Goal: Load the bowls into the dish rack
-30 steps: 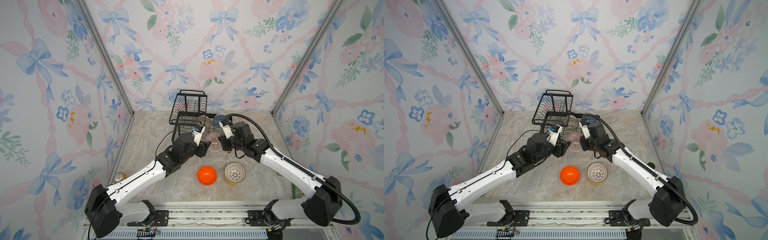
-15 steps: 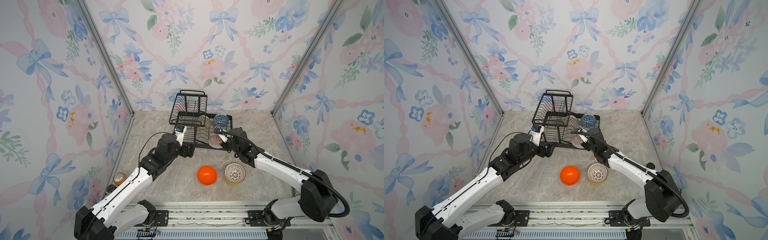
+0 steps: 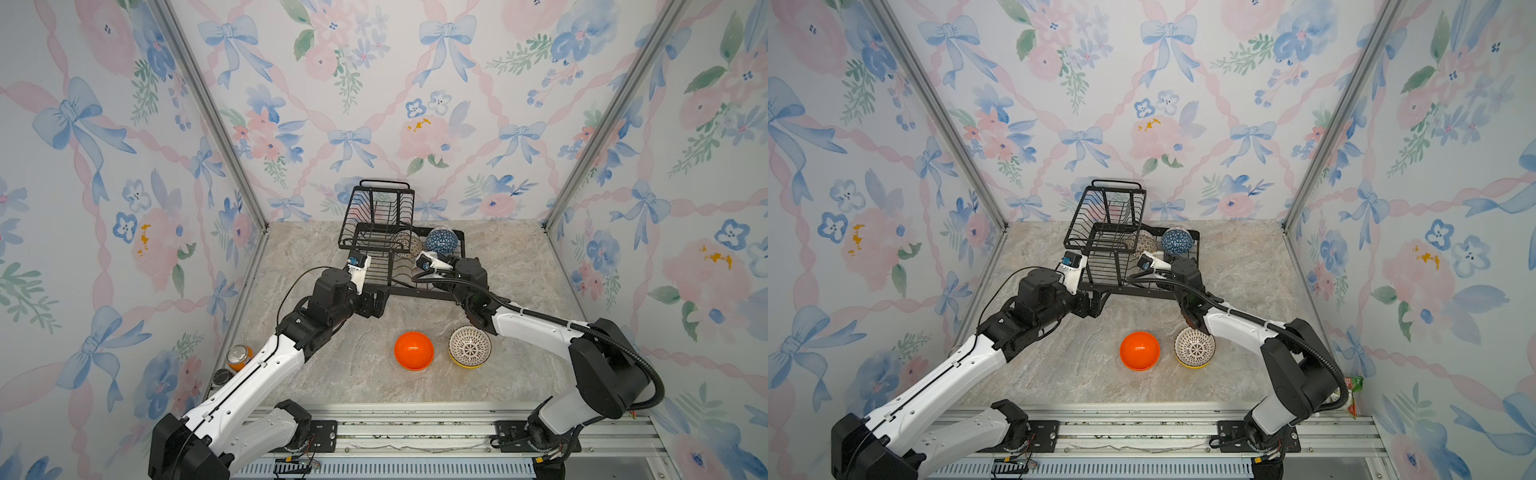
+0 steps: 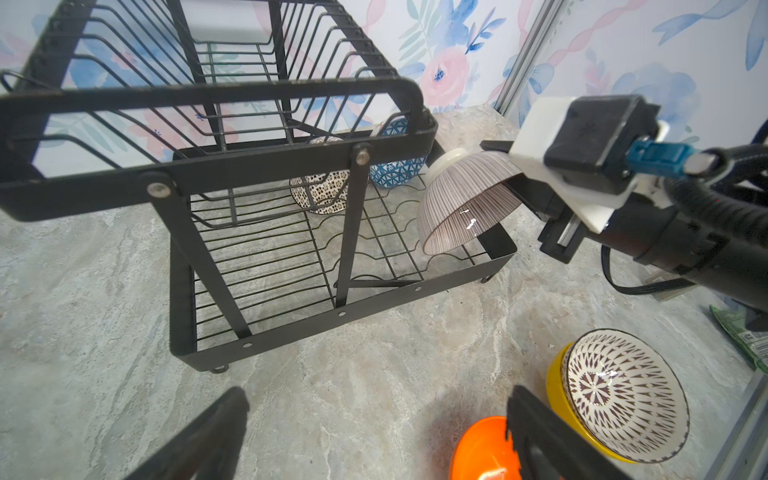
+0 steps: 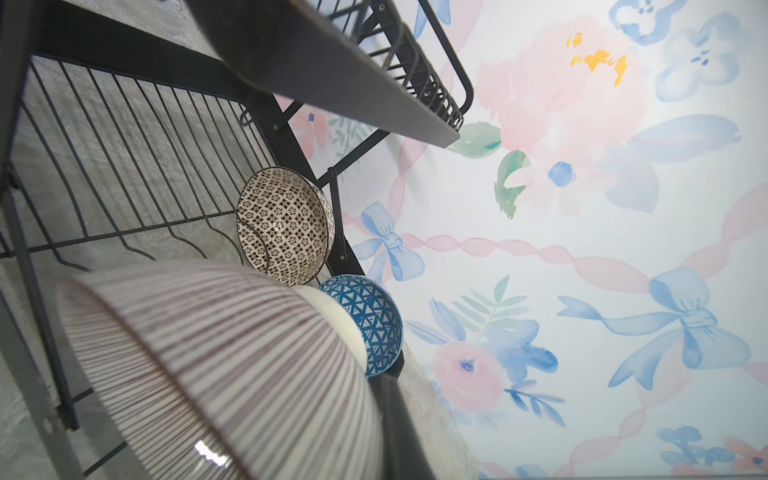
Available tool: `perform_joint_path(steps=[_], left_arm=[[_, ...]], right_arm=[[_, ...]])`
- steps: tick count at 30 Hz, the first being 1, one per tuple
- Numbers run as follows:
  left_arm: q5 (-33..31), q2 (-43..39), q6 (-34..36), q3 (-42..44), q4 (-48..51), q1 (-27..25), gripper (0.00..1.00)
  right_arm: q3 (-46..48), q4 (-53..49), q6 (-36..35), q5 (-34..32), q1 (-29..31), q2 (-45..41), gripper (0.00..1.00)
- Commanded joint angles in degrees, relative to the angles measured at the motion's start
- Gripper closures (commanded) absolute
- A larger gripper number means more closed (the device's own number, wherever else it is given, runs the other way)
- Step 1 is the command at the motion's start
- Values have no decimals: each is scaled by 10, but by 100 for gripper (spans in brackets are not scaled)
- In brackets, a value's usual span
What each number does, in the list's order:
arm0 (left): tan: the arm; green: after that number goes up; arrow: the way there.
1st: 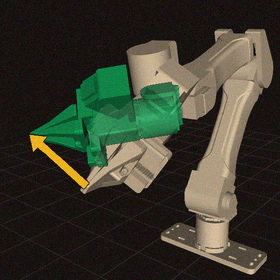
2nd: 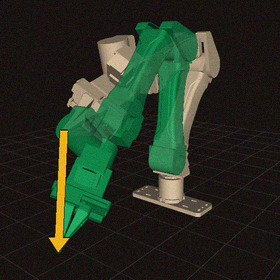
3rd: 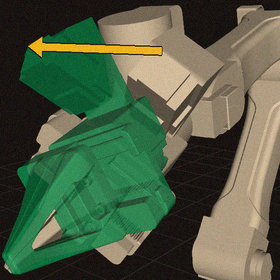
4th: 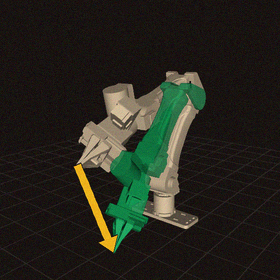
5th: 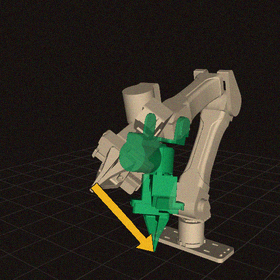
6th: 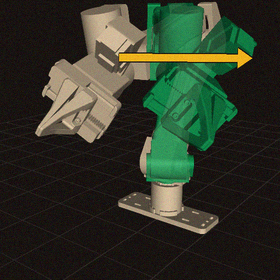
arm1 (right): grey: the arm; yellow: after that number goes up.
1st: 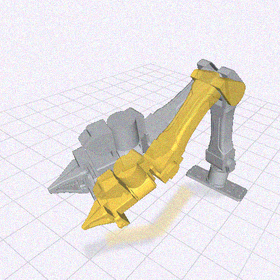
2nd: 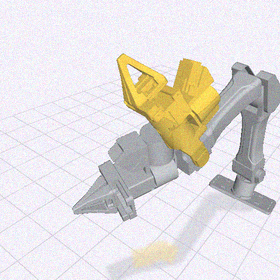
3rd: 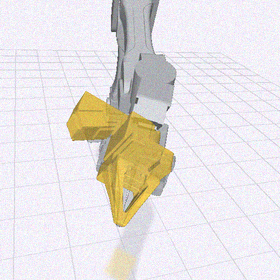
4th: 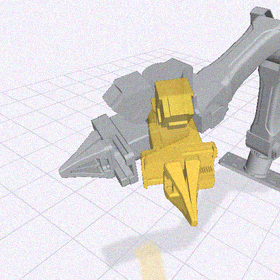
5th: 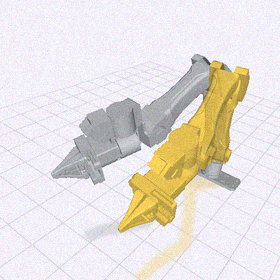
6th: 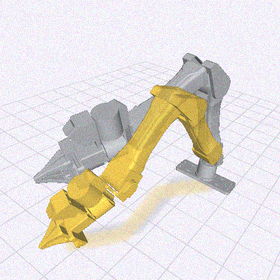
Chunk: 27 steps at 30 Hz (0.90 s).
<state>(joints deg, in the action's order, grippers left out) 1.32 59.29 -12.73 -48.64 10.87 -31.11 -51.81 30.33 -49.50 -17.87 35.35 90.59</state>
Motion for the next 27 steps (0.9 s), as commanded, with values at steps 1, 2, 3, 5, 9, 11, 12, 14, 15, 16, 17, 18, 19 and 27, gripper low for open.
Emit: perform_joint_path(steps=[1, 2, 3, 5, 9, 11, 12, 14, 15, 16, 17, 18, 19, 27], left_arm=[[12, -10, -7, 10, 6, 5, 2], [13, -11, -7, 10, 6, 6, 2], [14, -10, -7, 11, 5, 7, 2], [16, -10, -6, 12, 6, 8, 2], [19, -15, -6, 14, 8, 9, 2], [18, -17, -5, 14, 12, 10, 2], [18, -19, -5, 14, 15, 10, 2], [16, -21, -5, 14, 18, 10, 2], [17, -23, -5, 14, 19, 11, 2], [16, -24, -5, 15, 20, 10, 2], [16, -25, -5, 15, 21, 11, 2], [16, -26, -5, 17, 22, 11, 2], [16, -28, -5, 17, 22, 11, 2], [16, -33, -2, 16, 31, 12, 2]], right_arm=[[0, 73, -38, -10, 2, 8, 100], [-2, 75, -45, -10, 4, 12, 100], [-4, 78, -51, -12, 5, 16, 100], [-8, 83, -64, -14, 7, 26, 100], [-23, 87, -99, -26, 9, 61, 100], [-31, 99, -117, -38, 9, 80, 100], [-35, 111, -122, -42, 8, 89, 100], [-46, 114, -126, -43, 7, 101, 100], [-52, 115, -125, -45, 7, 107, 100], [-59, 115, -123, -45, 6, 113, 100], [-66, 115, -122, -45, 6, 118, 100], [-74, 115, -123, -49, 6, 126, 100], [-82, 115, -124, -52, 6, 134, 100], [-133, 147, -136, -62, 2, 202, 100]])
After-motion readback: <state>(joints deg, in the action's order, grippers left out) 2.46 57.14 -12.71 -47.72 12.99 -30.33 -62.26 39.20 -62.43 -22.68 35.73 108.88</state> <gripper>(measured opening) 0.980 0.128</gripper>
